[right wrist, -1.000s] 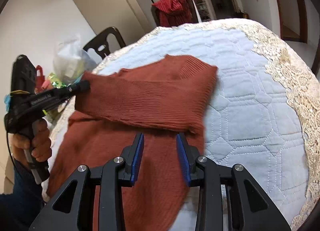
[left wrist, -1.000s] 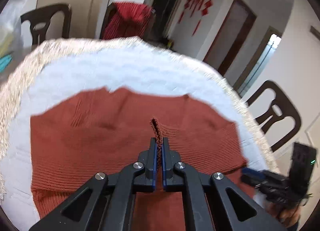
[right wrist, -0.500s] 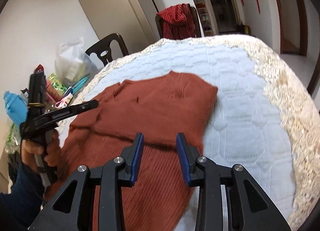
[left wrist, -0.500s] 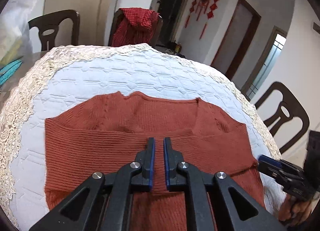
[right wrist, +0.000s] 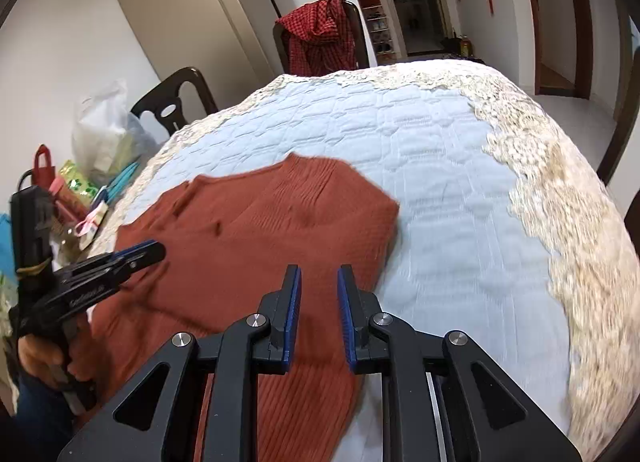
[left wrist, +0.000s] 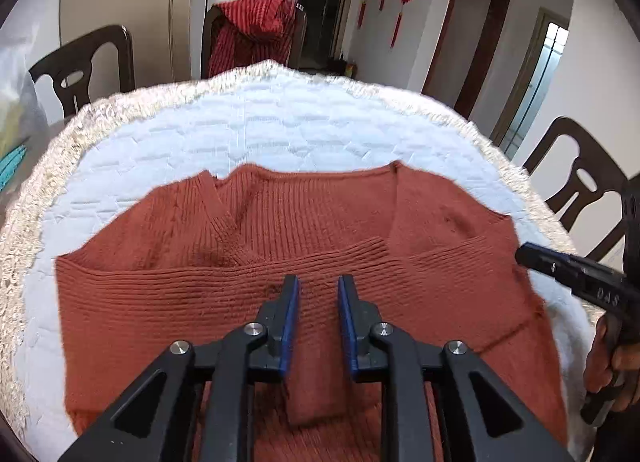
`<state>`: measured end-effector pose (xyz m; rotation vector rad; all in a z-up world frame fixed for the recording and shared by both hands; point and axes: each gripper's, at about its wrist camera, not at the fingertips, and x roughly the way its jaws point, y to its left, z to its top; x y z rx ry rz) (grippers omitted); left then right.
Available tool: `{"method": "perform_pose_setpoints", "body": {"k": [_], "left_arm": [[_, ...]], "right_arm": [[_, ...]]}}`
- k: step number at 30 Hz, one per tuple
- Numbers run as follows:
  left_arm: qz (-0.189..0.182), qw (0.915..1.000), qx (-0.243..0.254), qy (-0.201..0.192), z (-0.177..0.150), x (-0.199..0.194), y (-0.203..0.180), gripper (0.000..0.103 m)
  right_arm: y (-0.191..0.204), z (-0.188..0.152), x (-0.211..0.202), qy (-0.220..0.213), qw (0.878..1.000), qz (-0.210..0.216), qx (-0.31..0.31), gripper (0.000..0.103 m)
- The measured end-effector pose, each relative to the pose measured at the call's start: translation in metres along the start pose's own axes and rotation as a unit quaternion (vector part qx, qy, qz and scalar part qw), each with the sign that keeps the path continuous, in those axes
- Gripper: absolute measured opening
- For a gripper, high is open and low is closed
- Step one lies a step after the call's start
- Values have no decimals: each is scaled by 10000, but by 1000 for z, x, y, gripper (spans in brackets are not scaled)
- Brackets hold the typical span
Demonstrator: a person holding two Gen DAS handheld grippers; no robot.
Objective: Fold small clothes
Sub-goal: 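Lay the sleeve down and open the right tool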
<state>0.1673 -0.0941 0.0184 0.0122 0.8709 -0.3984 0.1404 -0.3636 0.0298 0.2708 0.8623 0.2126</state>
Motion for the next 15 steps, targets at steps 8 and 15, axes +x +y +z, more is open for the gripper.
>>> {"method": "perform_pose_setpoints", "body": {"k": [8, 15], "left_arm": [[79, 9999, 107, -92, -1, 2, -3, 23], [229, 9992, 264, -203, -6, -24, -14, 23]], "right_arm": [[-25, 15, 23, 88, 9995, -205, 212, 18], [-16, 8, 6, 29, 9999, -109, 114, 19]]}}
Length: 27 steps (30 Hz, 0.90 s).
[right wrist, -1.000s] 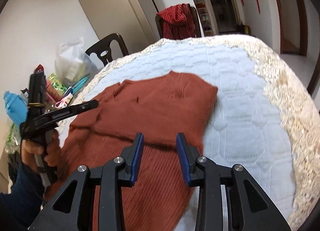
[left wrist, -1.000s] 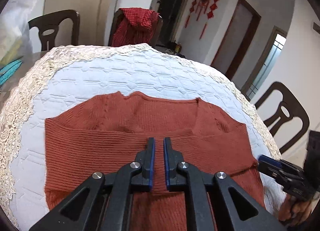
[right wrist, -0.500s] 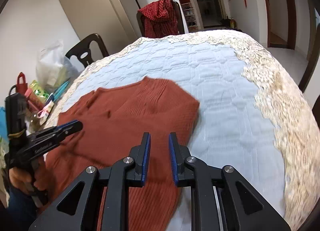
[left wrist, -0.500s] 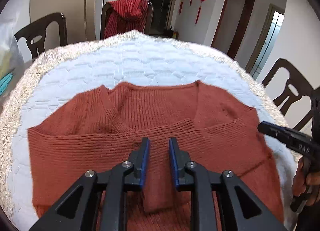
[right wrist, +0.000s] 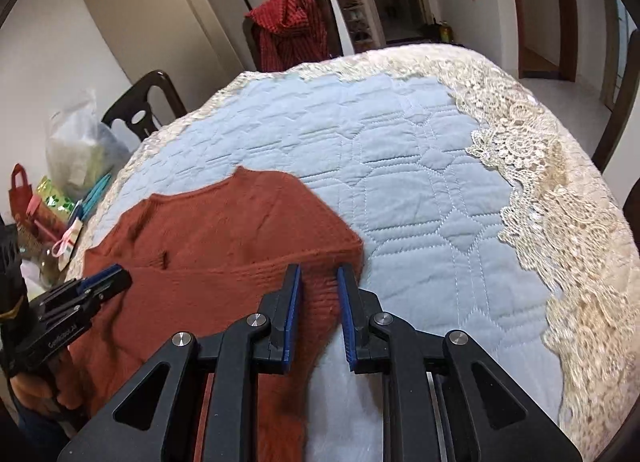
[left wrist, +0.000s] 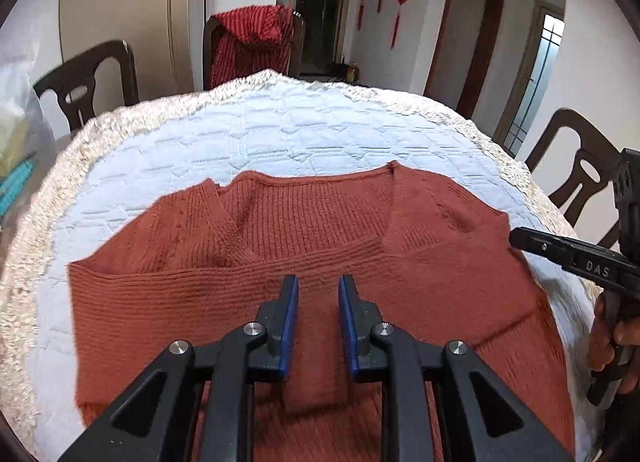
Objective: Fold small clothes
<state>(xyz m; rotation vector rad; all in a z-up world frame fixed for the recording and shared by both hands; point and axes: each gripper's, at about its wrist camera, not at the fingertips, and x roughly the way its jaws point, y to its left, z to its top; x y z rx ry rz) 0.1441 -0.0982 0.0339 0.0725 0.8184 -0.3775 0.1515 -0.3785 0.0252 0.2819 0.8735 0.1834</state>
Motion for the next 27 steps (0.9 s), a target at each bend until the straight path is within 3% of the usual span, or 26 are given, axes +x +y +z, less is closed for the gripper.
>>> {"method": "perform_pose_setpoints", "body": {"k": [8, 27], "left_arm": [[146, 9997, 109, 155, -20, 3, -5, 23], [314, 9994, 139, 80, -29, -14, -9, 23]], "right_arm": [[23, -35, -11, 181, 9984, -123, -517, 20], [28, -44, -29, 67, 9977, -255, -629, 21]]}}
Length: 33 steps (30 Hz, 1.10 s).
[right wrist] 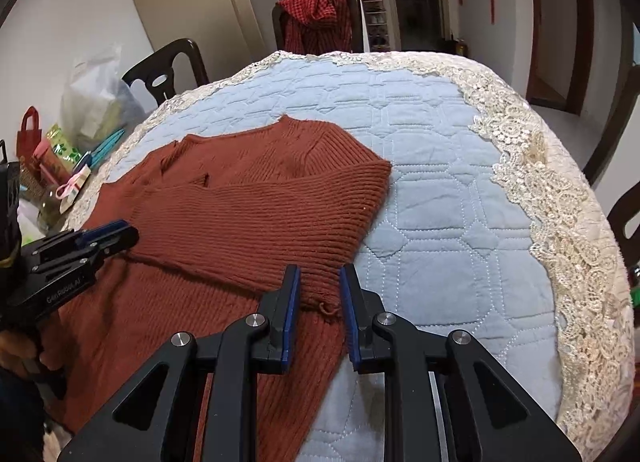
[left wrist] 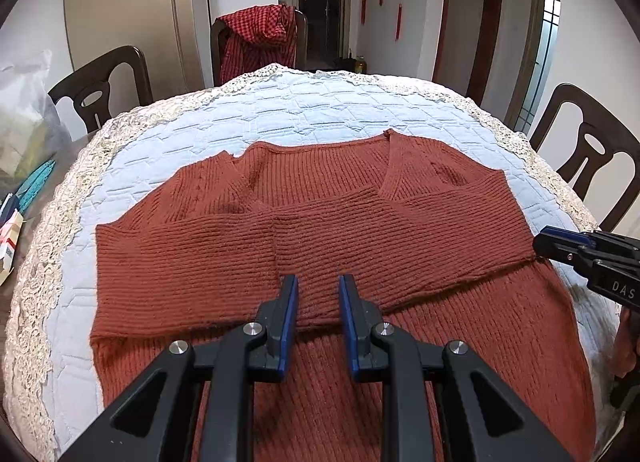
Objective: Fold small clothes
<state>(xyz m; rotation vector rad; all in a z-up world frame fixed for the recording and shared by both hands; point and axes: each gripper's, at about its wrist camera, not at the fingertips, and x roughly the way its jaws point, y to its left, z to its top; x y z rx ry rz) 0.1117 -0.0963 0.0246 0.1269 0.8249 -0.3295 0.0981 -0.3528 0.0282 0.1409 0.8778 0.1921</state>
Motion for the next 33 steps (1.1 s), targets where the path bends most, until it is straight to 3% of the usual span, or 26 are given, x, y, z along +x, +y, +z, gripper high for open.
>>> {"method": "perform_pose_setpoints", "body": {"k": [19, 23, 33], "left_arm": [[127, 9994, -156, -279, -30, -45, 10, 38], [109, 9991, -284, -297, -44, -58, 20, 40], [306, 9967, -703, -284, -87, -84, 60, 45]], "right_arm": [[25, -22, -38, -110, 9988, 463, -145, 21], [26, -34, -46, -107, 9983, 552, -129, 36], [3, -64, -59, 19, 9980, 552, 310, 36]]}}
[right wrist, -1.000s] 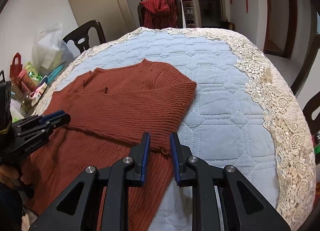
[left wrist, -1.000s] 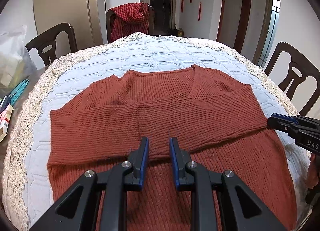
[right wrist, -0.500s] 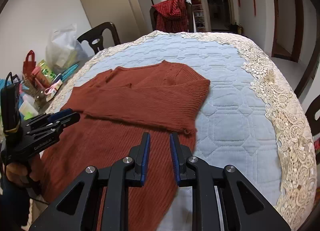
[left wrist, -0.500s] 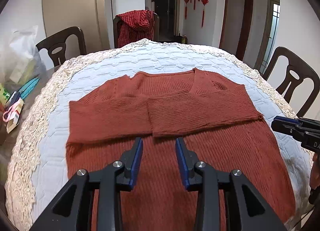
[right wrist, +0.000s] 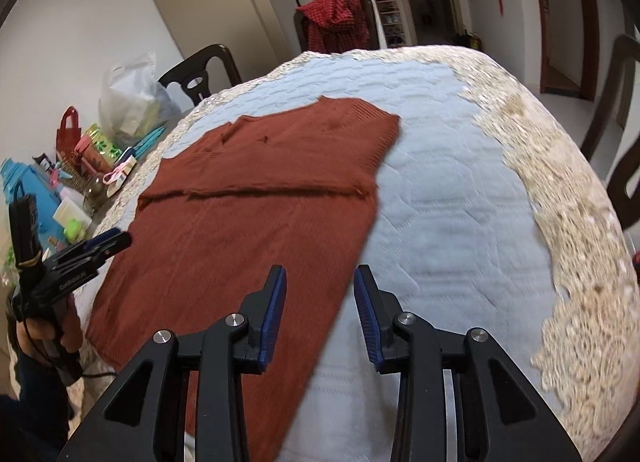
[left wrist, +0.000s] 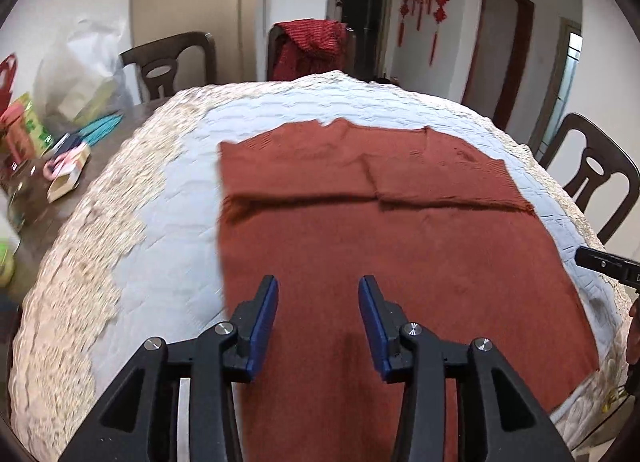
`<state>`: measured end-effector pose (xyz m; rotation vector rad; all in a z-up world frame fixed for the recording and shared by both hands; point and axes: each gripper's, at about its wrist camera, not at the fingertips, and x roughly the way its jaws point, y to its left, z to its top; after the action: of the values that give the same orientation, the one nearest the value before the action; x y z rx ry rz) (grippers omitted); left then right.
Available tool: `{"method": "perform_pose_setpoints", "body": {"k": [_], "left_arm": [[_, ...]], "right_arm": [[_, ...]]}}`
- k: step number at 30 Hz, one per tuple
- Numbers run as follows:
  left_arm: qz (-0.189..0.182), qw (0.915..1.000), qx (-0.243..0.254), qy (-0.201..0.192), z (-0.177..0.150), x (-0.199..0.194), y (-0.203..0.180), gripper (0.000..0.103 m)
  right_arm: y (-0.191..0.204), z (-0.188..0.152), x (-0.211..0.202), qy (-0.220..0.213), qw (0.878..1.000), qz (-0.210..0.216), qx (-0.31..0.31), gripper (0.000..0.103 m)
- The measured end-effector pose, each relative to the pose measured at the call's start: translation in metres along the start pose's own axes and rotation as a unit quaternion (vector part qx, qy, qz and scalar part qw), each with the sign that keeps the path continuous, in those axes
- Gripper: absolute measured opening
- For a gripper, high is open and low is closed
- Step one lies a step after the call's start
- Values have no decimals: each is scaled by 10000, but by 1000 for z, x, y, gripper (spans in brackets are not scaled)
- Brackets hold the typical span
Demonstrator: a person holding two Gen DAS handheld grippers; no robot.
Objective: Fold small clothes
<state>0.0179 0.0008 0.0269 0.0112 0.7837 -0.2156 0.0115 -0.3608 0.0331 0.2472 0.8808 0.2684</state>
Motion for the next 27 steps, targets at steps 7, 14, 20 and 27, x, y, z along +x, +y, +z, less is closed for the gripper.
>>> {"method": "perform_pose_setpoints", "body": {"k": [7, 14, 20, 27], "left_arm": [[54, 9993, -303, 197, -24, -3, 20, 45], [-193, 9976, -617, 254, -41, -16, 30, 45], [-303, 9962, -773, 256, -57, -28, 31, 45], [-481, 9936, -994, 221, -66, -38, 29, 45]], "right_arm": [[-4, -18, 5, 223, 9994, 161, 197, 36], [1, -34, 1, 258, 9980, 491, 307, 37], [4, -51, -6, 324, 9936, 970, 469, 37], [12, -60, -8, 408, 9893, 1281, 564, 37]]}}
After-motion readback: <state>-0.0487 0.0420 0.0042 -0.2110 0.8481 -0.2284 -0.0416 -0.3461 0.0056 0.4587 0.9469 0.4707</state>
